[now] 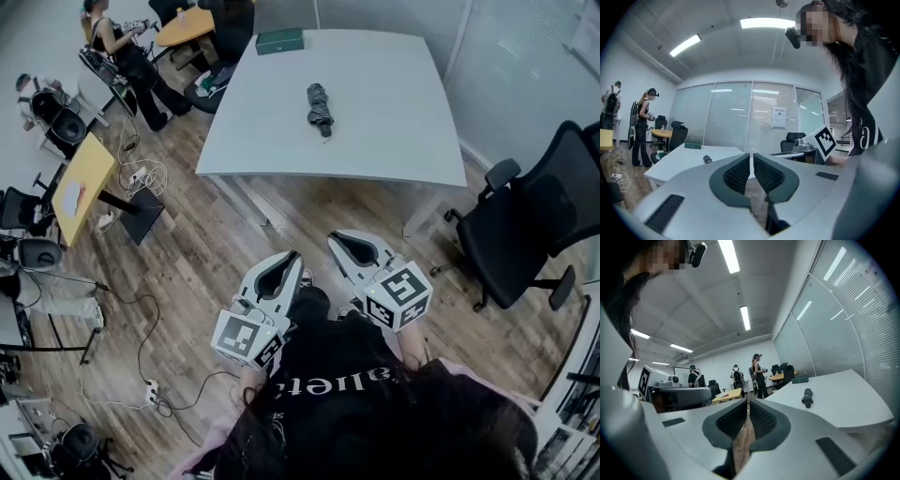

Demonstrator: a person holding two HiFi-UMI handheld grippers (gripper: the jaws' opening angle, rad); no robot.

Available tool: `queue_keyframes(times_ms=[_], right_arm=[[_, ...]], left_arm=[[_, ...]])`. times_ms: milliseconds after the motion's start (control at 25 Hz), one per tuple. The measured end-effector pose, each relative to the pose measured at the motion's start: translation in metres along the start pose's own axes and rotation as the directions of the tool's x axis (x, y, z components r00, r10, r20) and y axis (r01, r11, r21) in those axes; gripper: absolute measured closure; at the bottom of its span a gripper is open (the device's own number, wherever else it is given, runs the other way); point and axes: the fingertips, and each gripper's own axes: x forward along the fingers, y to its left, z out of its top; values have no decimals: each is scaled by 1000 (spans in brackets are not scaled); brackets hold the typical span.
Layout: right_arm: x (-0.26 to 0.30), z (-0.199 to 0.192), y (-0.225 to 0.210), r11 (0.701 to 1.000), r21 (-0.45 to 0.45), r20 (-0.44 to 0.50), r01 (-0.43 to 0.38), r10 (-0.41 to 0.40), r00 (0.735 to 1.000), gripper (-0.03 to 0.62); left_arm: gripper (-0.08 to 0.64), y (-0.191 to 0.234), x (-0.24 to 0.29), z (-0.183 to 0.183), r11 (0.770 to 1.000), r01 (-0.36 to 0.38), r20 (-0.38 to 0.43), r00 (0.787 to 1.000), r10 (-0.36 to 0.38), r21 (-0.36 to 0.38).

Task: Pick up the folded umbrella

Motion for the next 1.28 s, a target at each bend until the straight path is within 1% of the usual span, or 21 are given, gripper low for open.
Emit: queue_keyframes(times_ms=[280,440,560,720,880,1040,1280], right_arm=[[17,-7,-17,999,36,-32,3,-2,999,560],[35,-8,-26,999,42,-54,7,-5,999,560],[53,-5,-44,998,50,-64,27,-24,998,560],[80,0,-74,996,70,-66,61,-57,996,560],[115,9,-102,991,93,-70,93,-86,994,560],[150,24,-124,987,105,-72,120,-113,991,560],[200,35,-153,978,127,-89,163,-152,984,560]], left_arm=[[522,14,13,-5,1000,-4,-23,1000,4,-14],[522,33,25,-6,999,3,-29,1000,-4,-32],[522,52,43,-6,999,19,-31,999,-21,-40],[522,82,72,-4,998,49,-32,998,-50,-46],[522,122,102,2,996,73,-38,996,-75,-44],[522,163,129,15,994,101,-35,994,-102,-44],[522,218,161,23,990,135,-52,989,-136,-33]])
